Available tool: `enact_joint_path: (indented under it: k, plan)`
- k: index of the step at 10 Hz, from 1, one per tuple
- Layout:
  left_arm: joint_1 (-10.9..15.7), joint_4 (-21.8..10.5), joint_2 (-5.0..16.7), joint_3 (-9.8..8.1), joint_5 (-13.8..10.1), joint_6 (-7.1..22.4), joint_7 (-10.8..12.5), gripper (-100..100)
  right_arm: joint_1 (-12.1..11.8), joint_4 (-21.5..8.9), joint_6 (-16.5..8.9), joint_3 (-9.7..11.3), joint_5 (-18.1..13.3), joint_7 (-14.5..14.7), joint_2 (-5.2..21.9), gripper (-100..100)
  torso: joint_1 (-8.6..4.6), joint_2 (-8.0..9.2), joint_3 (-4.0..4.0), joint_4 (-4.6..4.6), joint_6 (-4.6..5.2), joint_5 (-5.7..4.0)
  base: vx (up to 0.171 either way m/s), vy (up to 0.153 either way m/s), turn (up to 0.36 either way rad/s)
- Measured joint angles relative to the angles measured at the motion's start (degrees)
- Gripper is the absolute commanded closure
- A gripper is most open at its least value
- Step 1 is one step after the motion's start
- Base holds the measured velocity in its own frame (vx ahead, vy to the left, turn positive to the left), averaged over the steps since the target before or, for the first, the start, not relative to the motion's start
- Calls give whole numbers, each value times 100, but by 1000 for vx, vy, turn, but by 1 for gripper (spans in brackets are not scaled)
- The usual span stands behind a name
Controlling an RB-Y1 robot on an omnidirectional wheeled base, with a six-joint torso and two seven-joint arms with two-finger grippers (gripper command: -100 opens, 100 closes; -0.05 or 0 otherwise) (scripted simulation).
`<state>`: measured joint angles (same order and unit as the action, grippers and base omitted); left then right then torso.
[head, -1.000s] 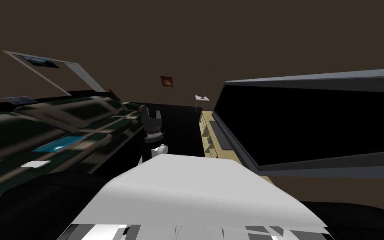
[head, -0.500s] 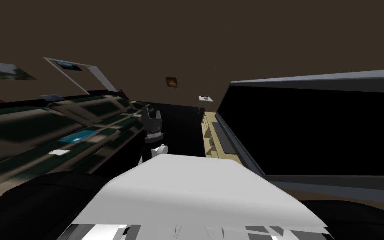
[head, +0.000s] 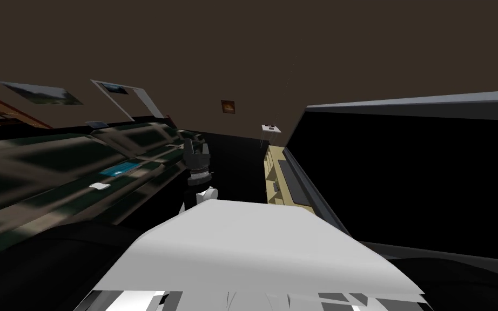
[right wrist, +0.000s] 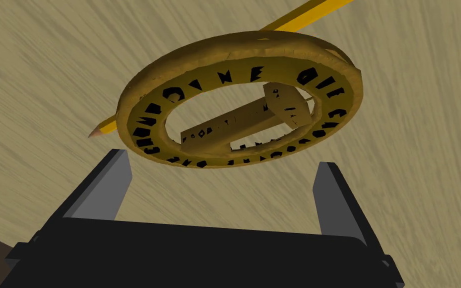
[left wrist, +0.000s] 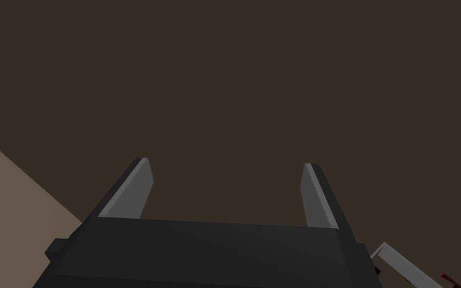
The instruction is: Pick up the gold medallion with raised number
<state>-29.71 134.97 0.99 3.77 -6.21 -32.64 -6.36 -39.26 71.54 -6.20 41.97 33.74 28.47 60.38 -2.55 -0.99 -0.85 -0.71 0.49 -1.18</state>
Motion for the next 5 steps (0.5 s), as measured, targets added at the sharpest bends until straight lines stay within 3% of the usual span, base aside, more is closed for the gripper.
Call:
enact_joint_path:
  k: [1,2,3,4,5]
  plan:
    - [0,0,0,0,0,0,0,0,-75,11,111,0,-20,-163,-15,-100,9,5,3,1,0,2,-5,8,-15]
    - [0,0,0,0,0,0,0,0,-80,-7,168,19,-18,-315,-23,-100,14,7,4,2,-2,3,37,-13,300]
    - [1,0,0,1,0,0,0,0,-417,312,218,-28,-180,-455,101,-100,7,-1,0,1,-7,4,46,-37,339]
    - [1,0,0,0,0,0,0,0,-673,510,263,9,-204,-620,238,-100,-3,-5,-3,-1,-6,1,21,-32,85]
    - [0,0,0,0,0,0,0,0,-732,418,405,142,-179,-786,256,-100,-1,-2,-1,0,0,0,3,-11,-31]
